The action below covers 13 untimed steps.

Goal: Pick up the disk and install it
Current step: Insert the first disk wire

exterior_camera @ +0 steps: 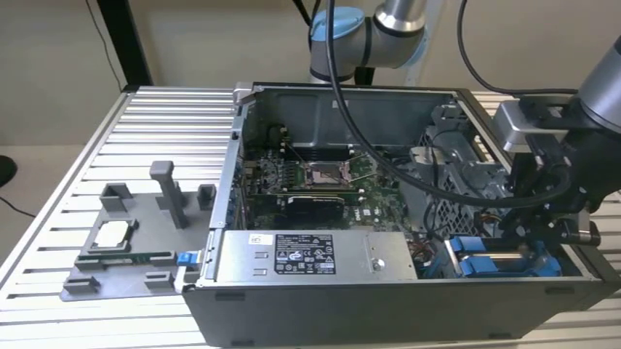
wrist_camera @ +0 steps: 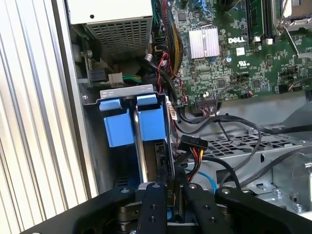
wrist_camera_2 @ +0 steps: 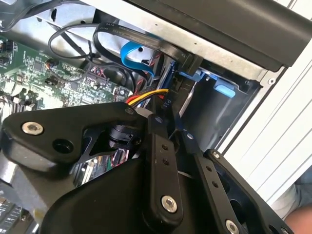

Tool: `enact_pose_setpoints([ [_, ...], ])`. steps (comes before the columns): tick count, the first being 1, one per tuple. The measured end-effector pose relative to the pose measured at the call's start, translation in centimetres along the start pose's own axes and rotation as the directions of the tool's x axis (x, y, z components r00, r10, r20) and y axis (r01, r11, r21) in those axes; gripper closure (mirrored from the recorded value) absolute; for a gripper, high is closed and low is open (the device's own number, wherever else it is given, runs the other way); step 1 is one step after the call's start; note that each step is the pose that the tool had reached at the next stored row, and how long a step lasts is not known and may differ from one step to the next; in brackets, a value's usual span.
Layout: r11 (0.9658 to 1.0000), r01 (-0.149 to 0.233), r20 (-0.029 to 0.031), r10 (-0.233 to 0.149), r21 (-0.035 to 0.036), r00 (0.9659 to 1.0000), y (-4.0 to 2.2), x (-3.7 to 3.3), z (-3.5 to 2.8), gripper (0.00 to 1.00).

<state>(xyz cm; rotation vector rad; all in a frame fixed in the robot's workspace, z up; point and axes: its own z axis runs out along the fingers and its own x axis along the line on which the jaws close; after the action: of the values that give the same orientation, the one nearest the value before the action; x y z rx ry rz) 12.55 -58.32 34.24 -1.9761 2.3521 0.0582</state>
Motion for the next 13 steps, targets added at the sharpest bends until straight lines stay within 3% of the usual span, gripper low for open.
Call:
enact_pose_setpoints([
  [3,1.0000,0.000,-0.0034,0.000,-0.0051,1.0000,-0.01,0.00,-0.01,1.00],
  [6,0.9998,-0.001,-0.0088,0.001,-0.0177,1.0000,-0.08,-0.01,0.02,1.00],
  [13,0.9998,0.000,-0.0105,0.000,-0.0203,0.9999,-0.35,-0.06,0.04,1.00],
])
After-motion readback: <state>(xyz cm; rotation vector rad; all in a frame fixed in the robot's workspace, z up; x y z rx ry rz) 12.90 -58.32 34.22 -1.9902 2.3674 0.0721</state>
